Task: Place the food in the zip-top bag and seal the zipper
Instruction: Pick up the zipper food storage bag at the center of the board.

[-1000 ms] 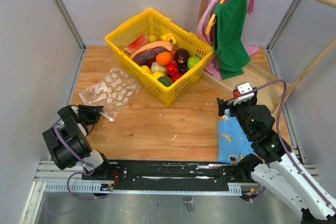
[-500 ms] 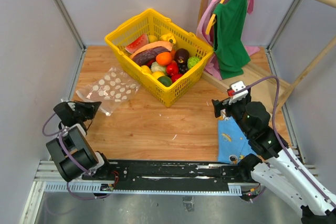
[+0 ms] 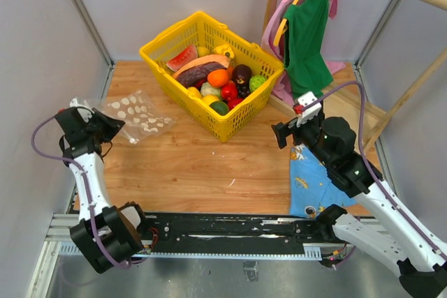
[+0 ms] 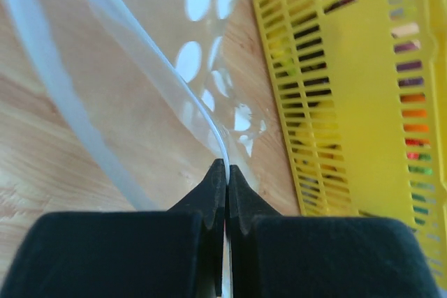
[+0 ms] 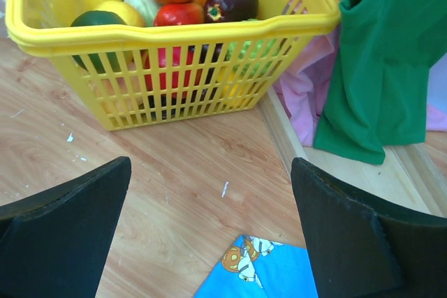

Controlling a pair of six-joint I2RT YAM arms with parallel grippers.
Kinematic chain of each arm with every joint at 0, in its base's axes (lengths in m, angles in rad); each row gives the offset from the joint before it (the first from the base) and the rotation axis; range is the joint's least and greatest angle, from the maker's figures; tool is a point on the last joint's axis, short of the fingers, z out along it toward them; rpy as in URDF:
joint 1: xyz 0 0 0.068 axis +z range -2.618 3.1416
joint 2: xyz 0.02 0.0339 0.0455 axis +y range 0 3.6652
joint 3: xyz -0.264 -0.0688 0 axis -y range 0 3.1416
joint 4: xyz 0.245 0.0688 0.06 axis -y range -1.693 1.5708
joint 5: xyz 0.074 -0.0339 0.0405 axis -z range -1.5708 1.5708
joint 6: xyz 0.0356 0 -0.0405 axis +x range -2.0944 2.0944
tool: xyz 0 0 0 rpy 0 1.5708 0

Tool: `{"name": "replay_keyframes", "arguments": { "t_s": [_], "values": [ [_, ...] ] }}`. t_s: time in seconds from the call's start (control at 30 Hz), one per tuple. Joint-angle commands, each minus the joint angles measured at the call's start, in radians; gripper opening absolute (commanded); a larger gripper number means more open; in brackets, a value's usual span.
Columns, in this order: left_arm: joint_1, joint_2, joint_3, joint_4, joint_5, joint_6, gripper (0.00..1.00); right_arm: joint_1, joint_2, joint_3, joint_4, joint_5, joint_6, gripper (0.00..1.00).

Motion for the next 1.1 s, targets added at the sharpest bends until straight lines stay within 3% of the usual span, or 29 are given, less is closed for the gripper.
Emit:
{"name": "replay_keyframes", "arguments": {
  "t_s": [0.0, 0.2, 0.5, 0.73, 1.07],
  "values": [
    [-0.125, -0.007, 0.169, -0.295, -0.122, 0.199, 0.0, 0.033, 0.046, 0.083, -0.045, -0.046, -0.021, 0.98],
    [-0.347, 0.002, 0.32, -0.433, -0.253, 0.324, 0.0, 0.048, 0.112, 0.129, -0.067, -0.085, -0.024, 0.98],
    [-0.772, -0.079, 0.368, -0.509, -0.473, 0.47, 0.0, 0.053, 0.201, 0.214, -0.111, -0.117, -0.058, 0.99],
    [-0.973, -0.098, 0.378, -0.548, -0.423, 0.557, 0.0, 0.07, 0.279, 0.282, -0.137, -0.167, -0.06, 0.99],
    [-1.276, 0.006, 0.427, -0.587, -0.508, 0.657, 0.0, 0.08, 0.363, 0.431, -0.273, -0.29, -0.06, 0.99]
  ]
}}
